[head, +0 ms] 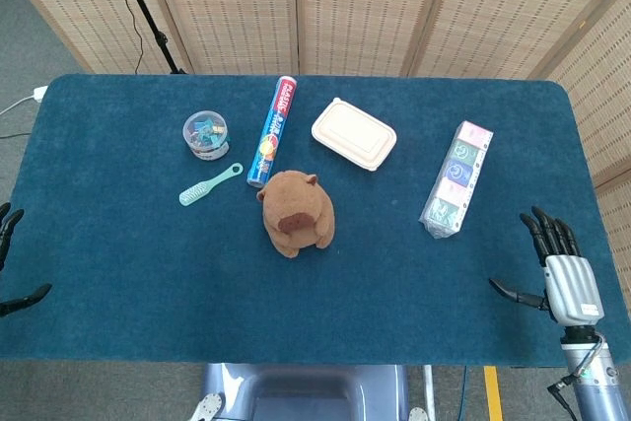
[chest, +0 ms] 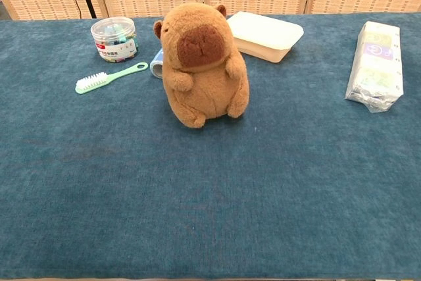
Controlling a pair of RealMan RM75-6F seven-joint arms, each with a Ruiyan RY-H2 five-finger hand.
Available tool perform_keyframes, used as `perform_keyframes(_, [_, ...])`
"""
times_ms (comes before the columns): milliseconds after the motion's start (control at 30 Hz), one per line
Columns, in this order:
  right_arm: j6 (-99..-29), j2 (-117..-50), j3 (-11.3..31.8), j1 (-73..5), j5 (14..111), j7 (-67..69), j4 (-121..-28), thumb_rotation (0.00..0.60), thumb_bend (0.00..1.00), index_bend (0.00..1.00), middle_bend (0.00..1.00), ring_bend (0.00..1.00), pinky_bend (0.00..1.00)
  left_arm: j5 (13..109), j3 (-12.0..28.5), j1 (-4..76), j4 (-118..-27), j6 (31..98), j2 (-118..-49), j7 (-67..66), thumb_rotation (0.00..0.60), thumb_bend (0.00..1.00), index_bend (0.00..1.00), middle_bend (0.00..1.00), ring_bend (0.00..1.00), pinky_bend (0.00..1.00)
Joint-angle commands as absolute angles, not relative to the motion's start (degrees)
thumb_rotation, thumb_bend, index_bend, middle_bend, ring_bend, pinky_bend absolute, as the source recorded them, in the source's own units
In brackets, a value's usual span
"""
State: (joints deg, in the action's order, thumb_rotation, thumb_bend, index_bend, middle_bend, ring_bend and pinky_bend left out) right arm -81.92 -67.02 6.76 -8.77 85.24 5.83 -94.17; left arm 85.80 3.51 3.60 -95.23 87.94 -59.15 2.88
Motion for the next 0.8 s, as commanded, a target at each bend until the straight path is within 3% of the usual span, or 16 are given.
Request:
perform_keyframes(33, [-79.6,-65.9,8.3,-11.3,85.3,5.8,-97.8,0.111,0.00,0.00,0.00,0.00,0.00,85.7,3.5,3.6,-95.3,87.9,-59.2,2.8,0.600,0.00,0.00,0.00,0.00,0.00])
perform_keyframes(367, [-70.1,-66.8,15.8,-22.2,78.6,-9.1,-107.0,0.109,0.00,0.00,0.00,0.00,0.00,85.9,4.1,3.3,-94.7,89.2,-59.0,4.3,0.600,0.00,0.00,0.00,0.00,0.00])
perform_keyframes(633, [-62.1,-72.5,21.4,-33.3,65.3,-21.7,-110.4,0.095,0.00,0.00,0.00,0.00,0.00,84.6,4.6,4.2,-94.5,87.4,-59.1,3.8,0.600,0.00,0.00,0.00,0.00,0.00])
perform_keyframes(800, [-56.4,-80.6,24.3,-43.9,55.7,-26.0,-104.9,0.051,0.00,0.00,0.00,0.00,0.00,83.2,5.2,4.5,-94.4,86.8,-59.1,3.9,0.600,0.00,0.00,0.00,0.00,0.00])
